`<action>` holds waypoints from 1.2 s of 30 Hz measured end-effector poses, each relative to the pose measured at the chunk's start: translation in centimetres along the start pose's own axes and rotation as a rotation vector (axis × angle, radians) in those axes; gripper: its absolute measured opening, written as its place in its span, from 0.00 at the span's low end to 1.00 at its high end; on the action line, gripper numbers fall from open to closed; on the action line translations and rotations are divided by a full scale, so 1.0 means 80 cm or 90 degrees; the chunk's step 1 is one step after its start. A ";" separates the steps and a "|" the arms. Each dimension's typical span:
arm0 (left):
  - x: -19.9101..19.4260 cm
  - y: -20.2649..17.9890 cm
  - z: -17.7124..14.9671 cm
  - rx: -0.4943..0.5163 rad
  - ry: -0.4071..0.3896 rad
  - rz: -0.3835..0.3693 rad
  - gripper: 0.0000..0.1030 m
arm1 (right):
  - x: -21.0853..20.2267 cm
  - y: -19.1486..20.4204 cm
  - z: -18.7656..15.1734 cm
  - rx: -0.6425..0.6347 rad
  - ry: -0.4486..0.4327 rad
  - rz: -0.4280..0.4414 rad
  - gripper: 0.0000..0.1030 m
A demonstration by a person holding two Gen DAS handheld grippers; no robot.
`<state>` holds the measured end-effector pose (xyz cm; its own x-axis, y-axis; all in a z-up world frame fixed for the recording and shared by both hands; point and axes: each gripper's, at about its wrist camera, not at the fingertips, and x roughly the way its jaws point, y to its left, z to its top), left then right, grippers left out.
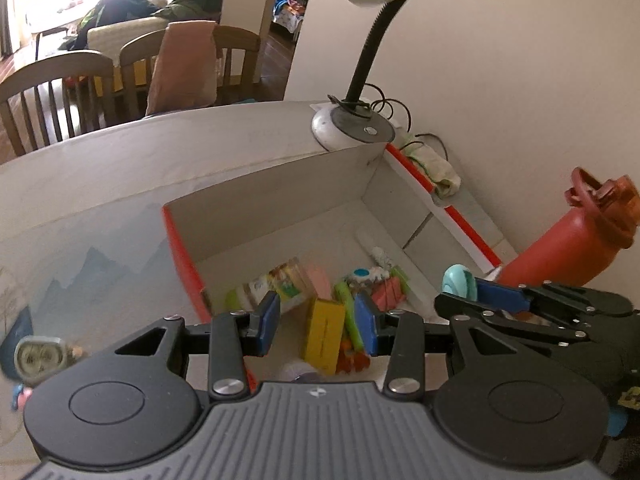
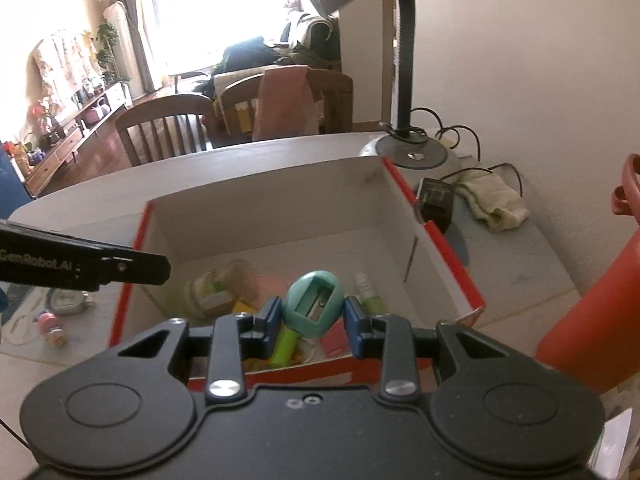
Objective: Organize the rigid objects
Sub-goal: 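Carry the pill jar and teal sharpener over the red shoebox with both tools, then release the pill jar with the left tool while the right tool releases the sharpener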
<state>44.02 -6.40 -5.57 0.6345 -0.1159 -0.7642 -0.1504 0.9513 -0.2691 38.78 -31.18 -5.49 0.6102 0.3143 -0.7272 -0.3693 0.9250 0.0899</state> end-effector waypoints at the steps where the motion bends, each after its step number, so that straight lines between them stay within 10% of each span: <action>1: 0.008 -0.001 0.003 0.002 0.005 0.004 0.39 | 0.006 -0.003 0.001 0.001 0.006 0.003 0.31; 13: 0.071 0.008 0.003 -0.012 0.067 0.047 0.39 | 0.075 -0.009 0.002 -0.038 0.073 -0.009 0.31; 36: 0.064 -0.004 -0.011 0.020 0.054 0.062 0.39 | 0.053 0.001 0.001 -0.070 0.079 0.034 0.41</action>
<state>46.62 -7.52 -9.95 0.5516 -0.0445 -0.8329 -0.1837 0.9676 -0.1734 41.41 -29.78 -8.49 0.4987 0.3277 -0.8025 -0.4774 0.8765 0.0612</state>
